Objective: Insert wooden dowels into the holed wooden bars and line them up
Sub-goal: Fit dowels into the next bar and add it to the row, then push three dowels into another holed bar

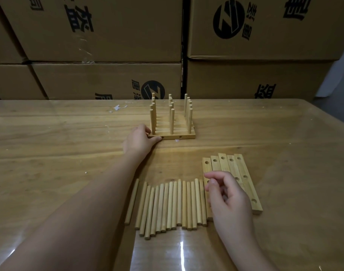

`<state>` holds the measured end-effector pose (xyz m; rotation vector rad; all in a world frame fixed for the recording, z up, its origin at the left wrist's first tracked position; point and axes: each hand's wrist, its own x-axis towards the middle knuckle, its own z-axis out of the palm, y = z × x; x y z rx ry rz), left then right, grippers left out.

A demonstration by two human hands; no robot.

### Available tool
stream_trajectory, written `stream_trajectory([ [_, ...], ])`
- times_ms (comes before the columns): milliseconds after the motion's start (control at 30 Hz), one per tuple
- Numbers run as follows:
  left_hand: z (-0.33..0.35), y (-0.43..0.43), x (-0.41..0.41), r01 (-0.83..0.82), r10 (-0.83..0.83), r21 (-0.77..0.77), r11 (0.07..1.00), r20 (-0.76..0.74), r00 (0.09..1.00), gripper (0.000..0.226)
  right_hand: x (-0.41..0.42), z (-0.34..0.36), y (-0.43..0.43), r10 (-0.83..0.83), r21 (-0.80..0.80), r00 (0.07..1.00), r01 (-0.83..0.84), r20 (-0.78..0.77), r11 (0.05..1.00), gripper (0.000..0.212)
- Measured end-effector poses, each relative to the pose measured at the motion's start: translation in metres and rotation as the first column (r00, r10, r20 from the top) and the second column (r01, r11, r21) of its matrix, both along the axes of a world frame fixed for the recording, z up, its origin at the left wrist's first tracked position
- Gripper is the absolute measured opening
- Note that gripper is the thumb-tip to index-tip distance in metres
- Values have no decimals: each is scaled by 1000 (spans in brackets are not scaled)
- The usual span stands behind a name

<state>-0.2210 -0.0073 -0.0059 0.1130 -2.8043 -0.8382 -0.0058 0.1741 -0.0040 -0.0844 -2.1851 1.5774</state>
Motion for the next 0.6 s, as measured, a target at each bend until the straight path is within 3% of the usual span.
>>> stream_trajectory([
  [433,2,1,3,-23,23,-13,1000,-28,999,42,-1,-2,0,-9,50,1000,9,0,999,15],
  [600,4,-3,13,21,-22,121,992,6,1000,36,-1,-2,0,-30,91,999,33,-29,995,16],
])
